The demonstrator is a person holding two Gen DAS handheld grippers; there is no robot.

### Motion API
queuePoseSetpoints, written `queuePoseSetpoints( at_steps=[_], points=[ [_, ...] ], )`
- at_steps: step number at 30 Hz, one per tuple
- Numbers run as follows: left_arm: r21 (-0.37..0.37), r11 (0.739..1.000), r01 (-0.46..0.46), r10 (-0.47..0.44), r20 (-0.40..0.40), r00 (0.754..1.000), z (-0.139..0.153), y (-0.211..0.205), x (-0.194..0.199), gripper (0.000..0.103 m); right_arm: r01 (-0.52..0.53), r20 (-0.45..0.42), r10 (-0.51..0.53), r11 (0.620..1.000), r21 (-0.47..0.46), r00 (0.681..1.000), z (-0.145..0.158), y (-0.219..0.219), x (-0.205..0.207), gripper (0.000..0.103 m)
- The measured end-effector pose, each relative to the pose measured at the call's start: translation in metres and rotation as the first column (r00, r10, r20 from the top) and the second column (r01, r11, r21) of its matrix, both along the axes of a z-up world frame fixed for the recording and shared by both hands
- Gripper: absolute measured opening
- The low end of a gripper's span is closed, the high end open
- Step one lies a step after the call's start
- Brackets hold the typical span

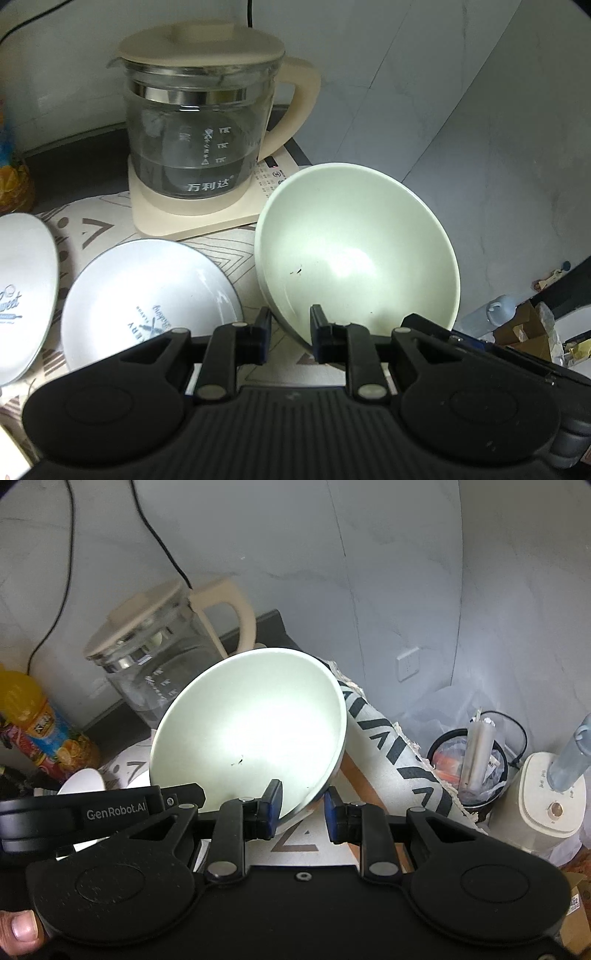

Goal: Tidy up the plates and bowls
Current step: 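Pinch the rim of the smaller pale green bowl with both grippers, then carry the smaller green bowl with both grippers onto the stacked bowls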

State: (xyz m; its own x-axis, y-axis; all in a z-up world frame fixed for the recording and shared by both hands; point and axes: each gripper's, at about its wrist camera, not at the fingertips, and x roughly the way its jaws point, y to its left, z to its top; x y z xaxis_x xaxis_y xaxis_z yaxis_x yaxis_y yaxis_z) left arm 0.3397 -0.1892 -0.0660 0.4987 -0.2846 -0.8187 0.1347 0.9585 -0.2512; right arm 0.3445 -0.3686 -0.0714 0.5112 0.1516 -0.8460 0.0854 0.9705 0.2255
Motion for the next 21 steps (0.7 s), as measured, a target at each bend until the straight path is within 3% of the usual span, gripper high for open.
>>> queuePoseSetpoints(
  at_steps=[10, 21],
  points=[
    [0.011, 0.999, -0.042, 0.041, 0.030, 0.999, 0.021, 0.016, -0.038, 0.020, -0.029, 0.048, 0.027, 0.999, 0.026, 0.998, 0.022, 0.011, -0.031, 0.024],
    [0.005, 0.998, -0.065, 0.065, 0.024, 0.998, 0.022, 0.029, -0.071, 0.020, -0.092, 0.060, 0.091, 0.995, 0.023, 0.994, 0.036, 0.021, -0.061, 0.024]
  ],
)
